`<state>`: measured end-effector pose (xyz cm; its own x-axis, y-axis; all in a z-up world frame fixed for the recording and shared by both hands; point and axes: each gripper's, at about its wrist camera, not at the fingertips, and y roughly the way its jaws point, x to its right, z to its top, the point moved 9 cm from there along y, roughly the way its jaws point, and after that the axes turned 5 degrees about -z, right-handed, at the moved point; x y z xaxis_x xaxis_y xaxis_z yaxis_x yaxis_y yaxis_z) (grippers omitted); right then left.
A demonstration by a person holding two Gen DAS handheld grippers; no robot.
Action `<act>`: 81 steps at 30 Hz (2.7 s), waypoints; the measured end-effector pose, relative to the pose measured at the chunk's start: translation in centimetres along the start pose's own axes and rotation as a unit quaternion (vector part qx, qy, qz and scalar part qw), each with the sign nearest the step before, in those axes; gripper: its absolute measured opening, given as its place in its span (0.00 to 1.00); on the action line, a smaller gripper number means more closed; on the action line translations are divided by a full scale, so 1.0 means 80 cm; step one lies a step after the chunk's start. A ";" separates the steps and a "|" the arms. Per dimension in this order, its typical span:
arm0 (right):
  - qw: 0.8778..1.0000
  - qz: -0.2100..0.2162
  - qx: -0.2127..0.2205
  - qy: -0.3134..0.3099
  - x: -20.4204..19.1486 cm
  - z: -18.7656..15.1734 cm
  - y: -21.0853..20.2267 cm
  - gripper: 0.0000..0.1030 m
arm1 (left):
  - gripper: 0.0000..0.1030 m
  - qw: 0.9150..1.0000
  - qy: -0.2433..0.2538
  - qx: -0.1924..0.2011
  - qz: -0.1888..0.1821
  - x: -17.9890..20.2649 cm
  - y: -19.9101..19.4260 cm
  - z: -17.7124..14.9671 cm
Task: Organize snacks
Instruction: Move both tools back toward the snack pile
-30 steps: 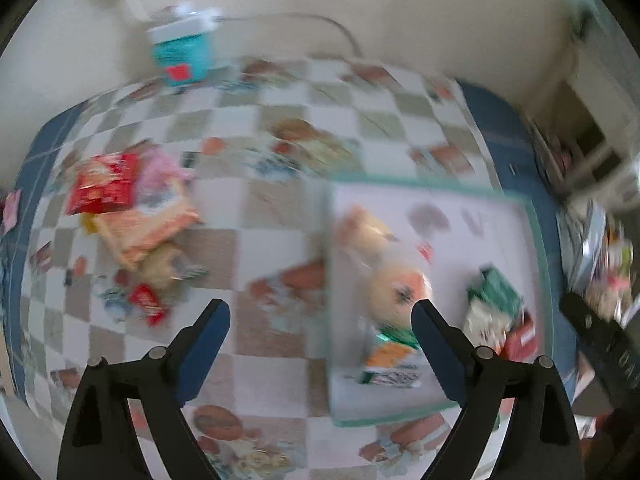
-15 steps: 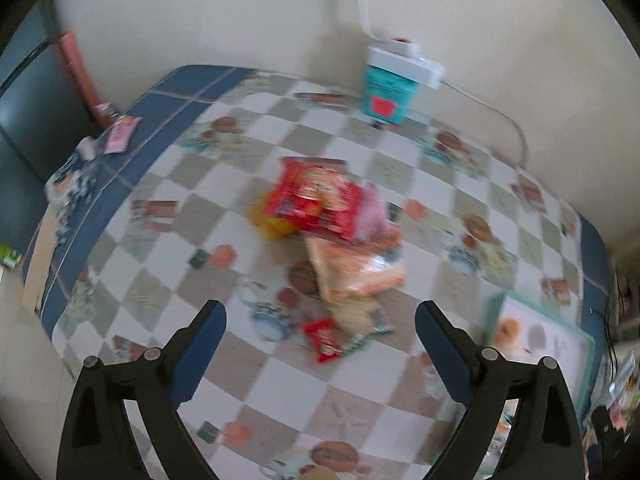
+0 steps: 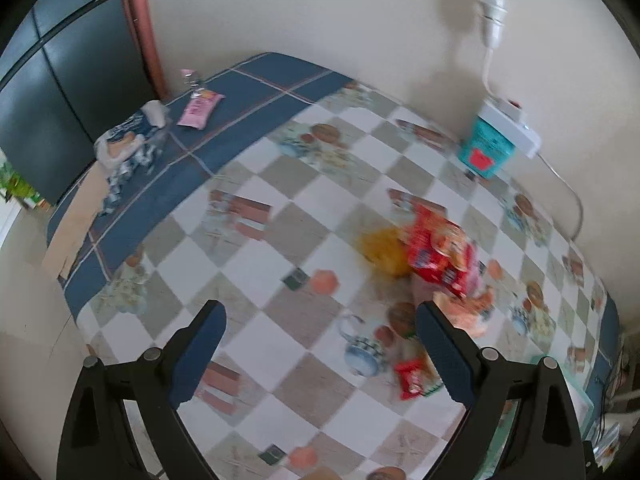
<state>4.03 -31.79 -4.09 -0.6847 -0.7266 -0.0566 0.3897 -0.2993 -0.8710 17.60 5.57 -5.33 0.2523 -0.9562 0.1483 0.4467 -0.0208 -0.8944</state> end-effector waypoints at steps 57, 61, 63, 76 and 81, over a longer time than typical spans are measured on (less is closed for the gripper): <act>0.980 0.056 -0.095 -0.166 -0.277 -0.144 0.141 1.00 | 0.93 0.989 -0.004 -0.135 0.057 -0.083 0.155 -0.020; 0.979 0.035 -0.085 -0.184 -0.285 -0.150 0.145 1.00 | 0.93 0.989 -0.007 -0.136 0.054 -0.086 0.153 -0.016; 0.979 0.029 -0.086 -0.180 -0.282 -0.150 0.147 1.00 | 0.93 0.989 -0.008 -0.135 0.053 -0.089 0.151 -0.014; 0.982 0.013 -0.110 -0.151 -0.248 -0.145 0.149 0.93 | 0.93 0.991 -0.007 -0.125 0.037 -0.074 0.126 -0.013; 0.978 0.018 -0.114 -0.176 -0.242 -0.170 0.133 0.88 | 0.93 0.992 -0.002 -0.124 0.034 -0.065 0.120 -0.018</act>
<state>13.04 -12.52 -18.90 -0.4025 -0.9141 0.0481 0.2340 -0.1535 -0.9600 19.37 9.91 -15.29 0.2774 -0.9569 0.0857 0.2038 -0.0286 -0.9786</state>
